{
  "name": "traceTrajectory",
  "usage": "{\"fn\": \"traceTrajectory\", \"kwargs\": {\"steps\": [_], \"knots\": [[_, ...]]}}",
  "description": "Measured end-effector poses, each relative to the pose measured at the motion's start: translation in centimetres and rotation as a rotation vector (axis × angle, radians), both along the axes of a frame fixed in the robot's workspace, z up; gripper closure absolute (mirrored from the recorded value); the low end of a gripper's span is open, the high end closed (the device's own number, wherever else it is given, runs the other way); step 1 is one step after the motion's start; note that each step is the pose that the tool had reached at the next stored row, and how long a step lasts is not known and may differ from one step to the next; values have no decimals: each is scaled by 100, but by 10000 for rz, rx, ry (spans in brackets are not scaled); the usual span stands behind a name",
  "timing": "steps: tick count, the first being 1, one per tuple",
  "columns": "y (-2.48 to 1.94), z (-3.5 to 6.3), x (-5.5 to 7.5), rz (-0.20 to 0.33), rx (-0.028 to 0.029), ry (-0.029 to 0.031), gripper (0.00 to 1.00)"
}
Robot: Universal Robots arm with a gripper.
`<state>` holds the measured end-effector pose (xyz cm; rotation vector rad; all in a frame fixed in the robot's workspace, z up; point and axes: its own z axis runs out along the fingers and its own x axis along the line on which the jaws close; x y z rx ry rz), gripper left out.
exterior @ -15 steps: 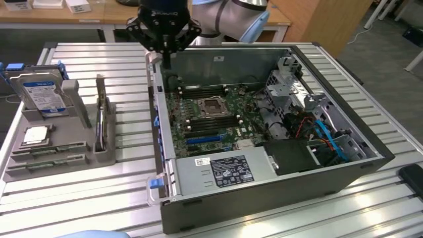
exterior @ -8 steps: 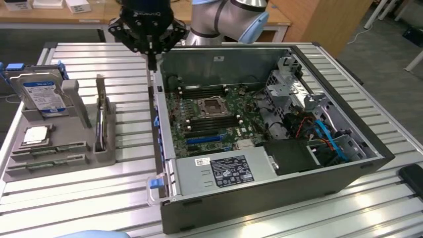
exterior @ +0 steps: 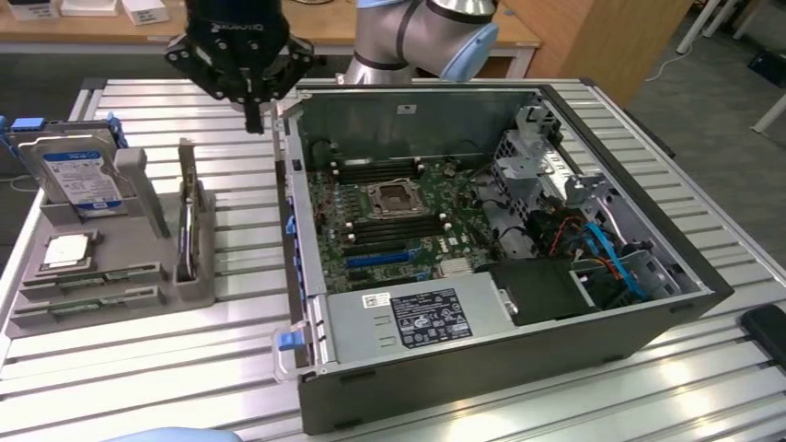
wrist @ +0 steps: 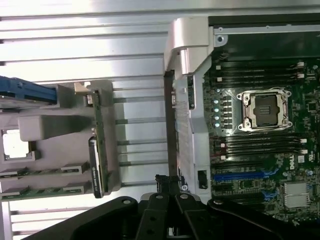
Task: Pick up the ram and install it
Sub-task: 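Reach for the ram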
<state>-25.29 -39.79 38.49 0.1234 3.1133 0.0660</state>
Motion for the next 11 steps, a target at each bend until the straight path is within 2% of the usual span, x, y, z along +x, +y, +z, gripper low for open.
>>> {"fn": "traceTrajectory", "kwargs": {"steps": [11], "knots": [[20,-33,-366,-72,-10,0,90]]}}
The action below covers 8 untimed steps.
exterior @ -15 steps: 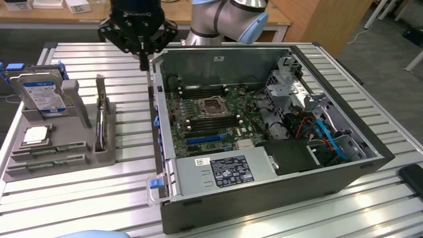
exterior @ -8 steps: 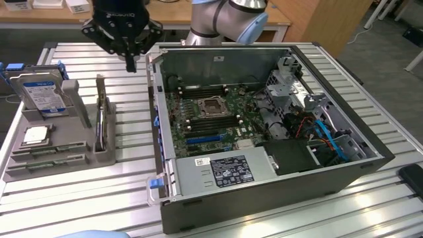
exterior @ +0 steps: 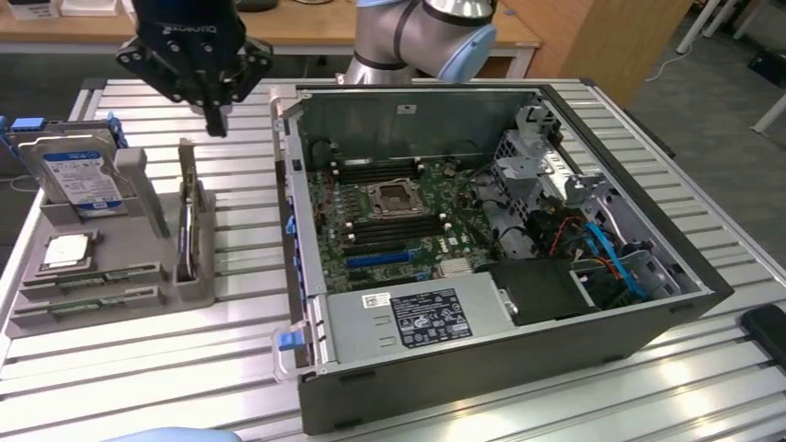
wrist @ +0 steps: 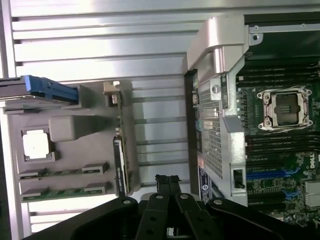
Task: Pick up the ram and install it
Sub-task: 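Reach for the ram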
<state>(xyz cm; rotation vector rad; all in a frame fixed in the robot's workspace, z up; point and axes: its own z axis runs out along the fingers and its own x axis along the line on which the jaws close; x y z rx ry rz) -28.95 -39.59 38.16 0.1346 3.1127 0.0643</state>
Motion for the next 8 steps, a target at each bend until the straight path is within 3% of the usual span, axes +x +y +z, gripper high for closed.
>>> {"fn": "traceTrajectory", "kwargs": {"steps": [8], "knots": [[25,-23,-255,-71,-6,0,90]]}}
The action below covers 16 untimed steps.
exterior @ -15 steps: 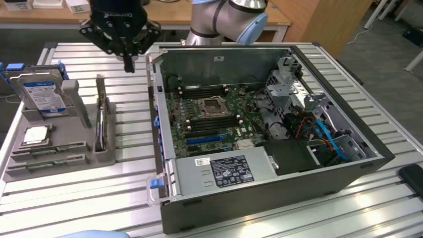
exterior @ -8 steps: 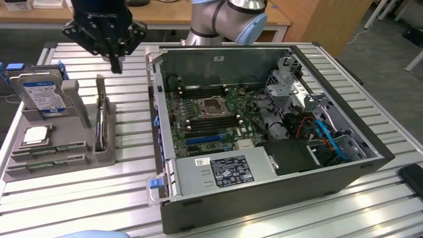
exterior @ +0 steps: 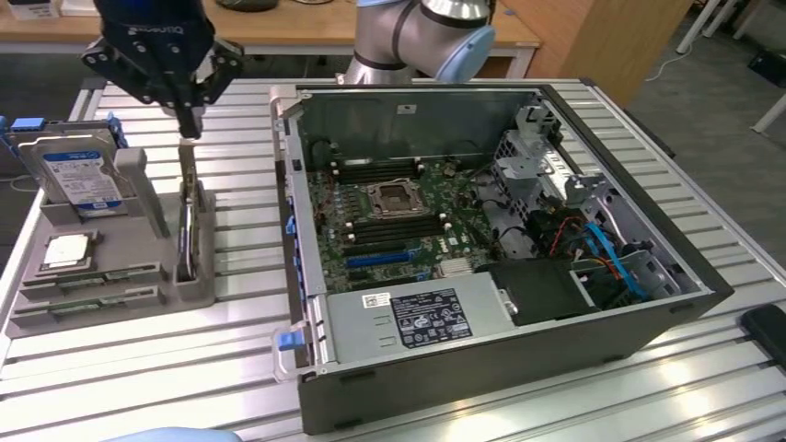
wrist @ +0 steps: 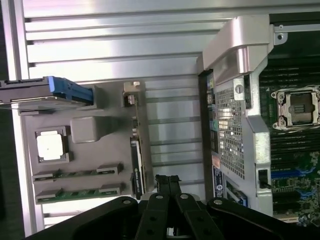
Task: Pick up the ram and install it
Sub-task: 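Reach for the ram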
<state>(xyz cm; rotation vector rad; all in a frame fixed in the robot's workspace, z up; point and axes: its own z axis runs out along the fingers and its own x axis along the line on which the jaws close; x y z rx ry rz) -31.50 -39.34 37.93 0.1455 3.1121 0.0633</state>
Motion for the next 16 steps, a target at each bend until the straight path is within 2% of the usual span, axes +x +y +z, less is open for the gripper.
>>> {"fn": "traceTrajectory", "kwargs": {"steps": [16], "knots": [[81,-55,-476,-183,-30,0,90]]}}
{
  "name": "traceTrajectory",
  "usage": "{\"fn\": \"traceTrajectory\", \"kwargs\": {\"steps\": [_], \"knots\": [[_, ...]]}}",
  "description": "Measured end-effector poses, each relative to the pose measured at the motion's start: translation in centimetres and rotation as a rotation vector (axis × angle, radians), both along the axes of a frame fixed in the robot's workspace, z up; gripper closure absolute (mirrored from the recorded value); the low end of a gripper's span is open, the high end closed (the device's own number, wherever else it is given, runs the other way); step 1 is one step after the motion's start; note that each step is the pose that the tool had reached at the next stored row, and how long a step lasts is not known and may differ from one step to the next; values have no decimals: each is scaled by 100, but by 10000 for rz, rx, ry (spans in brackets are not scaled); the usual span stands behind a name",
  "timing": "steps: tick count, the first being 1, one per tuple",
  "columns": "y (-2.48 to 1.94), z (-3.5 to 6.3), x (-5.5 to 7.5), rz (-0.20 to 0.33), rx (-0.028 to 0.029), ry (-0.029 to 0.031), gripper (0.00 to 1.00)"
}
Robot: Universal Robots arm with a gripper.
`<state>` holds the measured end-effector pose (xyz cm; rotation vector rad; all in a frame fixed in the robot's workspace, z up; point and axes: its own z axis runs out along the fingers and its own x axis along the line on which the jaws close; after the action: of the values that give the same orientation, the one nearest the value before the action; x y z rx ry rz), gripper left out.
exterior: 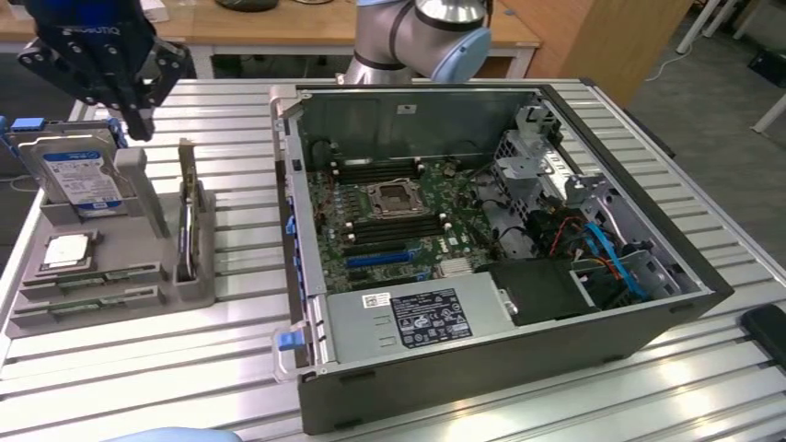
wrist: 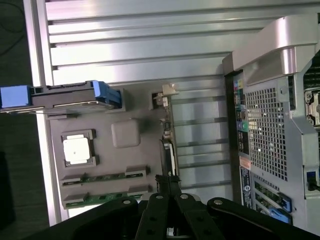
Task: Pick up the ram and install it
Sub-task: 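Reach for the ram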
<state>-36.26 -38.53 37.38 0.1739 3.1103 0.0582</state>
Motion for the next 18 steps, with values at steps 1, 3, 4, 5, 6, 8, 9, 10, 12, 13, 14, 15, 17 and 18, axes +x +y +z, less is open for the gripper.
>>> {"fn": "traceTrajectory", "kwargs": {"steps": [1,3,4,5,6,8,9,10,12,13,14,15,17,18], "knots": [[6,-3,-28,-14,-2,0,90],[17,-11,-84,-41,-6,-1,90],[23,-15,-112,-55,-6,-1,90],[29,-19,-142,-71,-8,-1,90],[34,-22,-169,-84,-9,-1,90],[46,-29,-226,-115,-12,0,90],[51,-33,-252,-131,-13,-1,90],[56,-37,-280,-147,-14,0,90],[67,-46,-336,-180,-18,0,90],[73,-50,-363,-198,-20,-1,90],[79,-54,-390,-215,-21,-1,90],[84,-58,-416,-233,-24,-1,90],[96,-67,-472,-271,-27,0,90],[101,-72,-499,-289,-29,-1,90]]}}
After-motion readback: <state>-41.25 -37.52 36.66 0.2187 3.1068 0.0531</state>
